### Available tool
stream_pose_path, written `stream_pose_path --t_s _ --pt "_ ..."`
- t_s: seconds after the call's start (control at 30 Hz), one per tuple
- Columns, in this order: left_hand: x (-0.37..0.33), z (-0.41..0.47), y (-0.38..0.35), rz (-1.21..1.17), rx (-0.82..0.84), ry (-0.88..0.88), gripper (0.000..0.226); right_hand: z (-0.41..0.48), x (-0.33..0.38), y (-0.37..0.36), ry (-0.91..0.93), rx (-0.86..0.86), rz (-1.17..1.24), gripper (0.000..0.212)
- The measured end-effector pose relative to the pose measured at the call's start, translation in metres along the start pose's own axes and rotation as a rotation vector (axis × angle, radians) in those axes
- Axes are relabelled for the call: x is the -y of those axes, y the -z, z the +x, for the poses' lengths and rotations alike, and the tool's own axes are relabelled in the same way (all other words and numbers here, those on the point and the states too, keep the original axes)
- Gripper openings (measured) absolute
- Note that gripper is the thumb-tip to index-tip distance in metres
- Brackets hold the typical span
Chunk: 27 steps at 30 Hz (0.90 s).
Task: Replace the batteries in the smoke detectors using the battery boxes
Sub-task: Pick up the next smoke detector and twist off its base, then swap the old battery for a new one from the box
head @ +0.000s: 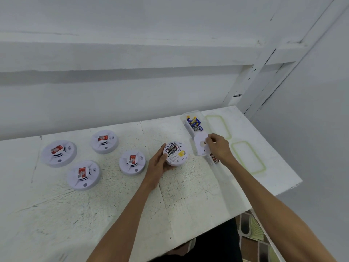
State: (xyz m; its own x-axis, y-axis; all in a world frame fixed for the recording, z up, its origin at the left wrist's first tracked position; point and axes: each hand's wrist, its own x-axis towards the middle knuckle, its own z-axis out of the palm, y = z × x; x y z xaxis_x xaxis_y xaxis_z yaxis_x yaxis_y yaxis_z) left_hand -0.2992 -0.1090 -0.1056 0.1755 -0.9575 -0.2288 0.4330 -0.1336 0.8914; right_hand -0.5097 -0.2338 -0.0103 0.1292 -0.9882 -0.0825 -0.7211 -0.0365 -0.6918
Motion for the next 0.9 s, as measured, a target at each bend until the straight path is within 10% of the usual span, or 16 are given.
stream_pose_path --t_s 0.67,0.9 --pt "0.006 0.001 -0.001 0.044 -0.117 -0.017 0.036 -0.026 0.004 -0.068 0.074 0.079 -0.264 0.039" --pt "0.004 -0.001 -0.001 0.100 -0.051 -0.048 0.052 -0.025 0.027 -0.069 0.180 0.071 0.047 0.031"
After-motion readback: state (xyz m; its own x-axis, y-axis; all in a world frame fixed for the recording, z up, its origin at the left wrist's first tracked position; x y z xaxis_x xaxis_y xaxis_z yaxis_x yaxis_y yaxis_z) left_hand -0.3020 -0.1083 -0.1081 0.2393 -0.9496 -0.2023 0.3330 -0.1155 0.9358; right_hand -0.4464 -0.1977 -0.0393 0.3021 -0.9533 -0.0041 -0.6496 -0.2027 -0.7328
